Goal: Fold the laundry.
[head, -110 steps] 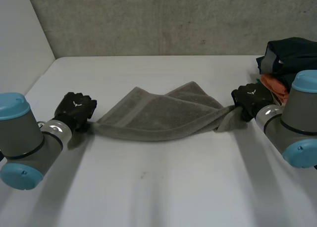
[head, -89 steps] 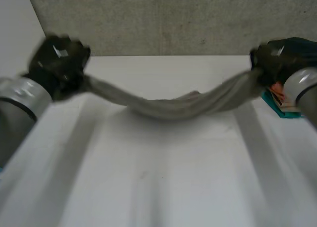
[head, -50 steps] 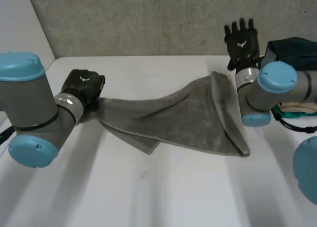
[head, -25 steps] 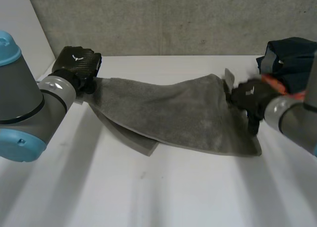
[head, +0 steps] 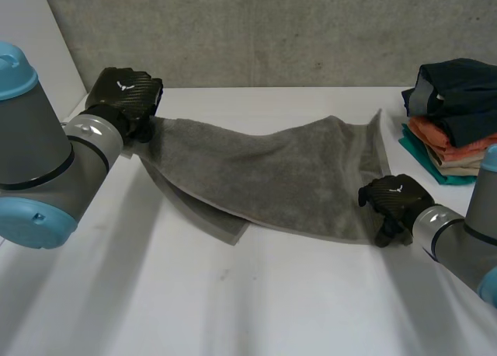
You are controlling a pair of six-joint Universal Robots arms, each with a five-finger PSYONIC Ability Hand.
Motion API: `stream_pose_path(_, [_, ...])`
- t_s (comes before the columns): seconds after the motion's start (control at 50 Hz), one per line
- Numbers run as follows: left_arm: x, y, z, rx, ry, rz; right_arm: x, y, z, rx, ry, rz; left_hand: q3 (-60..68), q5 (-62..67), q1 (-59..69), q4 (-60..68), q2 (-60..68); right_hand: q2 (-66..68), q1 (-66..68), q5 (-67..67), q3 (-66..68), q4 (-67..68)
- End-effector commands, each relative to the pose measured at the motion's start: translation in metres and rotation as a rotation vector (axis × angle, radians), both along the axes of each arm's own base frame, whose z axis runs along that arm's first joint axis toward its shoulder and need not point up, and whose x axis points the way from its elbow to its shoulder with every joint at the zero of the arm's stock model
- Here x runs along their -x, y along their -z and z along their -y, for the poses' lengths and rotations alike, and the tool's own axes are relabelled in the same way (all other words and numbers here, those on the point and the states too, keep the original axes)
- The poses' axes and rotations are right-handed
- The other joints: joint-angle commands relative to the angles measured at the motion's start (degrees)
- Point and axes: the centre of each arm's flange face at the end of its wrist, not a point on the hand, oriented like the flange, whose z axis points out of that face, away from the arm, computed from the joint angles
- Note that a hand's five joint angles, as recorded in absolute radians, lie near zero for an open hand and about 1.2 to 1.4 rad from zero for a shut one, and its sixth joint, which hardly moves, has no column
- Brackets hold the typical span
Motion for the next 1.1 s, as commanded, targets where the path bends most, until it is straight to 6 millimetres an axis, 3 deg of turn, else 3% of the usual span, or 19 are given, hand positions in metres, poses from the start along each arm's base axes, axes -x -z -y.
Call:
stream_pose_path(0.02, [0.0,0.002,0.0,-0.008,-0.002,0.002,-0.002,0.009,0.006,0.012,-0.004,-0.002,11.8,13.8,13.3,11.2,11.4,5.5,5.6,4.7,4.9,5.3])
stream_pose_path(0.2, [-0.001,0.004,0.001,-0.011,-0.005,0.003,-0.002,0.016,0.011,0.013,0.0,-0.008,11.8,13.8,13.3,11.2,11.4,5.9,5.9,5.0,5.2,5.6])
stream_pose_path(0.6, [-0.004,0.002,0.0,-0.012,-0.011,0.004,-0.005,0.012,0.039,0.132,0.014,0.003,11.8,13.8,13.3,11.2,11.4,13.1,13.1,12.3,12.5,12.8])
stream_pose_path(0.66, [-0.004,0.002,0.0,-0.012,-0.013,0.004,-0.005,0.008,0.038,0.131,0.014,0.02,11.8,13.8,13.3,11.2,11.4,27.5,27.6,26.7,26.9,27.3])
stream_pose_path(0.7, [-0.004,0.002,0.0,-0.012,-0.013,0.004,-0.004,0.001,0.041,0.143,0.019,0.041,11.8,13.8,13.3,11.2,11.4,47.8,47.9,47.0,47.2,47.6])
stream_pose_path(0.8, [-0.004,0.001,-0.002,-0.012,-0.011,0.011,-0.003,-0.015,0.034,0.108,-0.006,0.058,11.8,13.8,13.3,11.2,11.4,47.9,48.0,47.1,47.3,47.7])
stream_pose_path(0.84, [-0.005,0.001,-0.003,-0.018,-0.009,0.018,-0.002,-0.028,0.03,0.112,-0.015,0.053,11.8,13.8,13.3,11.2,11.4,47.9,48.0,47.1,47.3,47.7])
stream_pose_path(0.92, [-0.011,-0.004,-0.012,-0.033,-0.013,0.067,0.012,-0.084,0.02,0.193,-0.002,0.001,11.8,13.8,13.3,11.2,11.4,47.9,48.0,47.1,47.3,47.7])
stream_pose_path(0.94, [-0.015,-0.01,-0.018,-0.039,-0.015,0.084,0.019,-0.111,0.015,0.249,0.006,-0.02,11.8,13.8,13.3,11.2,11.4,47.9,48.0,47.1,47.3,47.7])
stream_pose_path(1.0, [-0.023,-0.028,-0.029,-0.026,-0.017,0.097,0.025,-0.152,0.005,0.349,0.014,-0.044,11.8,13.8,13.3,11.2,11.4,47.9,48.0,47.1,47.3,47.7])
stream_pose_path(1.02, [-0.025,-0.033,-0.032,-0.02,-0.018,0.095,0.028,-0.176,-0.004,0.408,0.022,-0.048,11.8,13.8,13.3,11.2,11.4,47.9,48.0,47.1,47.3,47.7])
stream_pose_path(1.1, [-0.032,-0.058,-0.044,0.027,-0.015,0.071,0.032,-0.213,-0.021,0.462,0.031,-0.042,11.8,13.8,13.3,11.2,11.4,47.9,48.0,47.1,47.3,47.7])
